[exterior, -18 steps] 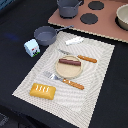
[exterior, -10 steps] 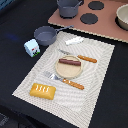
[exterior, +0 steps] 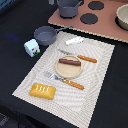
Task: Interact with the objects in diverse but meaningful ways.
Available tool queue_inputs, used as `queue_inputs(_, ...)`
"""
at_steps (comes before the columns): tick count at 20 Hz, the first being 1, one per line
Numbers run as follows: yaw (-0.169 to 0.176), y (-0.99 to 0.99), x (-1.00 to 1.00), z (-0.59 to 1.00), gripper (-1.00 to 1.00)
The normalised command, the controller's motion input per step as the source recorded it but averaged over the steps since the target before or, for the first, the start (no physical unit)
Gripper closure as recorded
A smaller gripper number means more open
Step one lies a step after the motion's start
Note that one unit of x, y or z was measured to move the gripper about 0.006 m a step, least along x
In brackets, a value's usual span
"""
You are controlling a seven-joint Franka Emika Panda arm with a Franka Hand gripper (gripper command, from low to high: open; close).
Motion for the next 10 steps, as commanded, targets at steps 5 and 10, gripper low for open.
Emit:
queue_inputs(5,-0.036,0.0,0.64,-0.27,-1.0)
queue_inputs(10,-0.029,0.0,0.51,-0.3,-1.0)
